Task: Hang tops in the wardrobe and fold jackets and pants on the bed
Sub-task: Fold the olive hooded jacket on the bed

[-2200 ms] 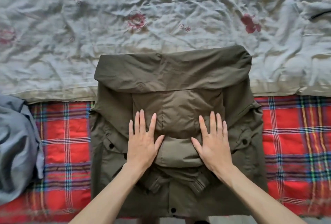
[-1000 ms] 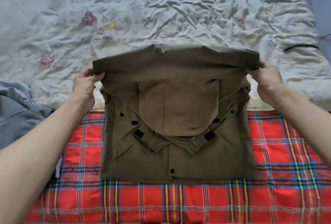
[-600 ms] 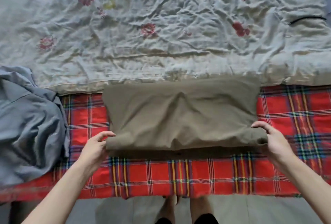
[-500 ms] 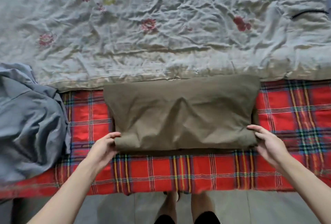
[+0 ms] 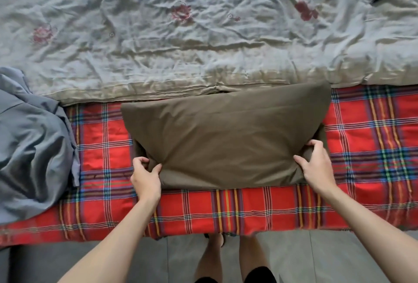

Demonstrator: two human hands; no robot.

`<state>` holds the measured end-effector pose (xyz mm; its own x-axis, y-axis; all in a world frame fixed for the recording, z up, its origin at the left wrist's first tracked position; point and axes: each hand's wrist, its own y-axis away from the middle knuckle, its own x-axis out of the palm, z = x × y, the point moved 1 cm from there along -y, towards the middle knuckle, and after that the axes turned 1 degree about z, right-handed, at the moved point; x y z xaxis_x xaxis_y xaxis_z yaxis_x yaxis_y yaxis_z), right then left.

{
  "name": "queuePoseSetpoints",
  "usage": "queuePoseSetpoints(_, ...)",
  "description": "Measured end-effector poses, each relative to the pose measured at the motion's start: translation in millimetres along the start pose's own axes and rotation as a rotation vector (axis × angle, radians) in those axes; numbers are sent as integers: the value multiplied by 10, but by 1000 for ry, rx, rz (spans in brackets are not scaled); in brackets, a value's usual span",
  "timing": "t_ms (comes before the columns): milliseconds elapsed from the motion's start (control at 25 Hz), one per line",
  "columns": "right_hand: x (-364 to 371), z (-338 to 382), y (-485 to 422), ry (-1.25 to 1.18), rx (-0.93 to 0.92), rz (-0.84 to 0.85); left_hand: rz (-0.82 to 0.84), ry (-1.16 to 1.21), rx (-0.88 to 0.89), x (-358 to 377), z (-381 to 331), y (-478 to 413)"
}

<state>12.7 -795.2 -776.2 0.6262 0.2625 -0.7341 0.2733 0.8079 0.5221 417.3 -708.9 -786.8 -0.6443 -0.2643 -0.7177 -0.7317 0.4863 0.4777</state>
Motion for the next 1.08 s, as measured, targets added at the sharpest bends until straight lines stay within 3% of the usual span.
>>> queuePoseSetpoints(80,18,116,-40,155,-100,-210,-123,-144,149,60,-155,35)
queuePoseSetpoints(160,-29,463,-69,195,-339,-365,-209,-282,442,115,-403,78)
queuePoseSetpoints(280,146,1246,-277,308,-721,-282,-63,-500,894,520,-1110,83)
queuePoseSetpoints(360,468,1573,-511,465,-829,-164,40,-700,1016,945,-1415,-26)
queuePoseSetpoints(480,897,1468,-755,686,-870,-49,87,-905,1024,1308,-1289,-279)
queuePoseSetpoints(720,783,1022,-1148,681,-802,-161,22,-922,1055,1213,-1035,-710)
queuePoseSetpoints(880,307,518,-1432,716,-666,-249,-79,-924,904,700,-649,-1176)
queuePoseSetpoints(1080,311,359,-1466,686,-476,-325,-123,-903,578,656,-565,-1343)
